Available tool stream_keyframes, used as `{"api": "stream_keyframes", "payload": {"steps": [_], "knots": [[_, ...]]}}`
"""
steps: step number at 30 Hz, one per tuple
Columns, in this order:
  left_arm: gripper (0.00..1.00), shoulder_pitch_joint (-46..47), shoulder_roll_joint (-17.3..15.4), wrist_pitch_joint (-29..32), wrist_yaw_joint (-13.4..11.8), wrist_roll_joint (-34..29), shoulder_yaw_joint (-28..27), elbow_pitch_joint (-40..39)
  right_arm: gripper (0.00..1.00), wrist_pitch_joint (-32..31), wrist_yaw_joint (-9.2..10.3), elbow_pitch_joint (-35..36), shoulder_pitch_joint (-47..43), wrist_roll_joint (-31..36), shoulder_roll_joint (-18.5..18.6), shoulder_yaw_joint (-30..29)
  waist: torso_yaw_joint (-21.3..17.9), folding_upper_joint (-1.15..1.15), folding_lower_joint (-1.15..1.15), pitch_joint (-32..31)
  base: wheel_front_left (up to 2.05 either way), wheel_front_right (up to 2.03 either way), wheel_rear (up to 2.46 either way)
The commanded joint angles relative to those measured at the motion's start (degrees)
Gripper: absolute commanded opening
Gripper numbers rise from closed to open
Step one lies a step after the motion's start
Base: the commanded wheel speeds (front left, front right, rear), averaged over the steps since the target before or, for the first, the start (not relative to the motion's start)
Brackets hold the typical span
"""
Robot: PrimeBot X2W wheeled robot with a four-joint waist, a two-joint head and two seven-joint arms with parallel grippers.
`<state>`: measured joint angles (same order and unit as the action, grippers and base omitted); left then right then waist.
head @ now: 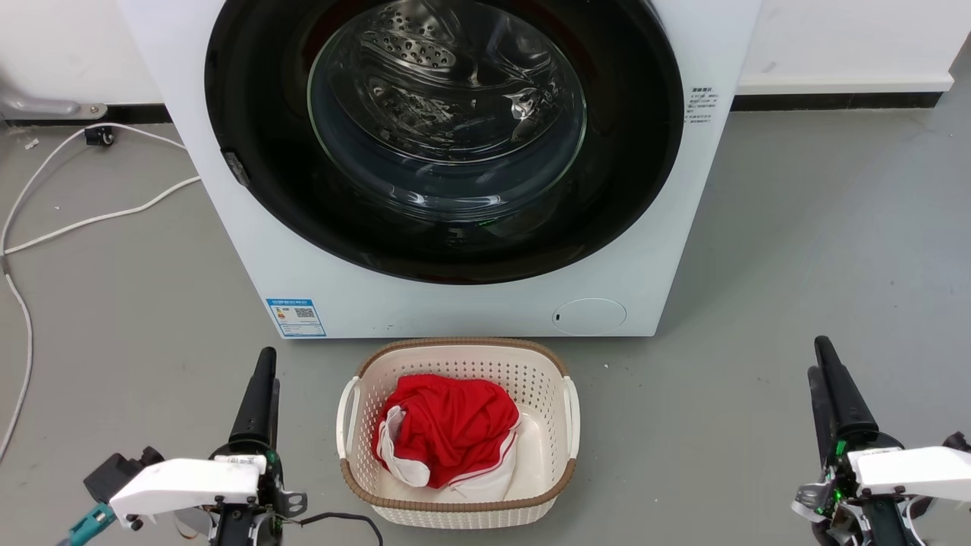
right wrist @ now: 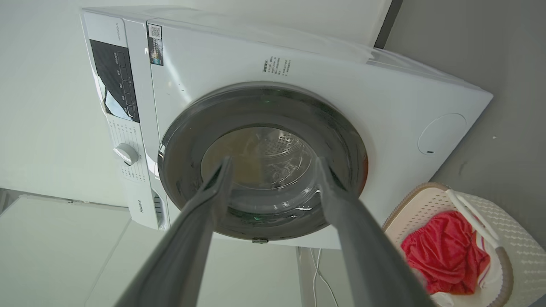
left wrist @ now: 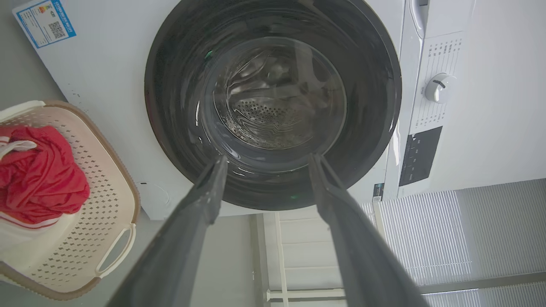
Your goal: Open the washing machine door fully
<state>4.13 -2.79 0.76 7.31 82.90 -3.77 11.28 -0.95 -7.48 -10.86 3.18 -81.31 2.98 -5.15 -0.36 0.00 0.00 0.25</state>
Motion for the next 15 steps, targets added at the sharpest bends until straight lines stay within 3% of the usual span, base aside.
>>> {"api": "stream_keyframes", "payload": {"steps": [1, 15], "knots": [[1.00, 1.88, -0.19, -0.69, 0.08, -3.25, 0.20, -1.81, 1.00, 0.72, -0.01, 2.03, 0.35, 3.70, 0.10, 0.26, 0.01, 0.00, 0.00, -0.01, 0.00, 0.00, 0.00], [1.00, 0.84, -0.18, -3.55, 0.10, -20.34, 0.36, -5.94, 1.00, 3.65, -0.01, 6.45, -0.66, 22.87, 0.07, 2.71, -0.17, 0.00, 0.00, 0.02, 0.00, 0.00, 0.00]]}}
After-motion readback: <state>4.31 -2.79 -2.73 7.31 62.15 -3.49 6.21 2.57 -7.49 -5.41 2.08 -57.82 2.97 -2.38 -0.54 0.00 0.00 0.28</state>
